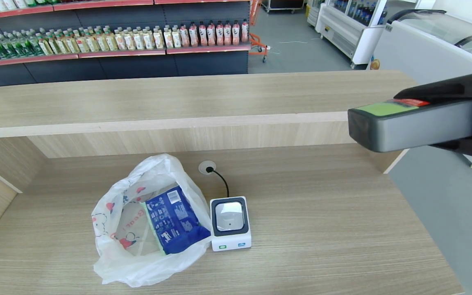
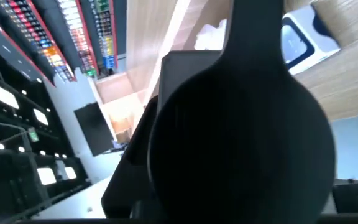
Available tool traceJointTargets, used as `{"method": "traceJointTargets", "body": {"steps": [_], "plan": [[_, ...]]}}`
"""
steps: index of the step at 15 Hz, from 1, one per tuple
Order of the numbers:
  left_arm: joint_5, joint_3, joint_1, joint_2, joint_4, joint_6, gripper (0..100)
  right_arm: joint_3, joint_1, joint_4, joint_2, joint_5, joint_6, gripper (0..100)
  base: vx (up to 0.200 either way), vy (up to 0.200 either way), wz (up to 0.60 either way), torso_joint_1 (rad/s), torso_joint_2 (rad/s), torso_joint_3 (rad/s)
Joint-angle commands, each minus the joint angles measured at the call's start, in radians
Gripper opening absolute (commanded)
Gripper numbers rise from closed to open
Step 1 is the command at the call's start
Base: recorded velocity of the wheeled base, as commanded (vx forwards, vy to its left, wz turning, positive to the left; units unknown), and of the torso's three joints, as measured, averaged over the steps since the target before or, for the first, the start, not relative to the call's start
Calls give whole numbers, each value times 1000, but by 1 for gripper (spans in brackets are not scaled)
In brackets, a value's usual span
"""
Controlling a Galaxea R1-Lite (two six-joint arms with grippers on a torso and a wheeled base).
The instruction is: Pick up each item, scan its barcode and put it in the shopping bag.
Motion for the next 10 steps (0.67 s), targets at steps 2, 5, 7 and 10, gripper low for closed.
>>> {"method": "traceJointTargets", "body": {"steps": [2, 5, 7, 10], "plan": [[0, 0, -1, 0, 0, 0, 100, -21, 64, 2, 7, -29, 78, 0, 0, 0, 0, 0, 0, 0], [0, 0, 0, 0, 0, 0, 100, -21, 93, 25, 12, -11, 99, 0, 0, 0, 0, 0, 0, 0], [0, 0, -1, 0, 0, 0, 100, -18, 99, 28, 13, 29, 165, 0, 0, 0, 0, 0, 0, 0], [0, 0, 0, 0, 0, 0, 100, -17, 99, 28, 24, 34, 316, 0, 0, 0, 0, 0, 0, 0]]}}
